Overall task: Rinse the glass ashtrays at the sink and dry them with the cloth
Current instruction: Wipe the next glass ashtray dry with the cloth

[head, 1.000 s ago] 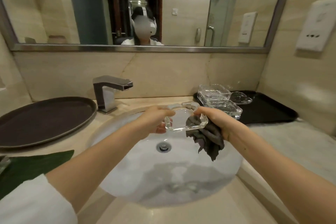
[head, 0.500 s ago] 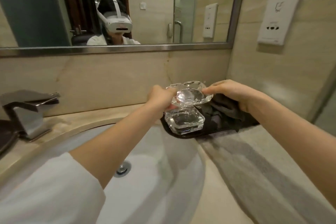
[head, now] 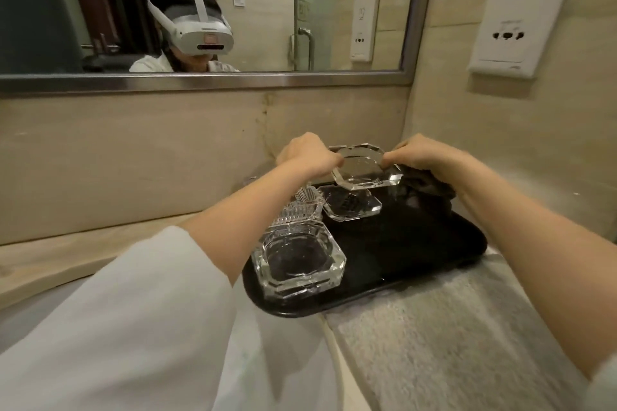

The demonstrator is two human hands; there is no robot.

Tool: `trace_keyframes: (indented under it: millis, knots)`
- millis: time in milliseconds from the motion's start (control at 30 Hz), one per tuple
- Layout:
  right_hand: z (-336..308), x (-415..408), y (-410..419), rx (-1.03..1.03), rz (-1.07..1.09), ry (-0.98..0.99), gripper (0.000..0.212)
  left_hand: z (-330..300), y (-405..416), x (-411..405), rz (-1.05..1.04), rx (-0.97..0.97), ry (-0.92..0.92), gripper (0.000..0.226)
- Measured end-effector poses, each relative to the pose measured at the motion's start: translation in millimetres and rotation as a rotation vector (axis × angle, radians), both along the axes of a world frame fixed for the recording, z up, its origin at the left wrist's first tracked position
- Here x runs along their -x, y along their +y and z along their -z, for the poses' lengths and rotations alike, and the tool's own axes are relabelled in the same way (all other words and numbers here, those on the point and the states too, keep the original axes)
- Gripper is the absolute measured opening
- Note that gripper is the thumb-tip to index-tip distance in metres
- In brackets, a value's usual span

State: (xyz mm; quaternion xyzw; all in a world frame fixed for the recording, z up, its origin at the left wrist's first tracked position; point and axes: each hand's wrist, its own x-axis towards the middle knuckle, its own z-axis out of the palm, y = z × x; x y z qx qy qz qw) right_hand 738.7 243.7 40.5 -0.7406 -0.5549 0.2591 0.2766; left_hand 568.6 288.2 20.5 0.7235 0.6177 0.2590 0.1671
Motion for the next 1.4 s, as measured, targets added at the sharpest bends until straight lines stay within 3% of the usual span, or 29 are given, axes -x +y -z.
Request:
trace_keyframes:
  millis: [233,467,767,1000,1133,1233,1400]
  knots:
    - [18.7,-4.0,36.3,0.111,-0.077,-0.061,0.035,18.2,19.8,-8.5,-0.084,-0.073,0.237,0.024]
    - [31.9,-8.8,52.7,0.176,-0.119,-0.161,0.029,27.3,19.4,-13.9,-0.064,-0.072,0.427,0.032]
    - [41.7,-5.6,55.4,0.126,-0.124,-0.216,0.035,31.1,13.7,-16.4,-0.056,-0.101,0.622,0.023]
    - [53.6,-13.6,52.8,-0.032,-0.020,-0.332,0.047,31.5,11.0,-11.8,-0.069,-0.168,0.487,0.014]
    - [45.4,-4.9,38.7,-0.365,0.164,-0.373,0.026,26.8,5.7,0.4,-0.076,-0.359,0.222,0.027]
    - [33.4,17.2,20.5,-0.579,0.078,-0.294,0.017,15.0,-11.1,14.4,-0.051,-0.383,0.087,0.029]
    - [19.1,70.3,-24.5,-0.780,-0.130,-0.212,0.012,-2.2,-58.2,48.6,0.034,-0.408,0.039,0.031]
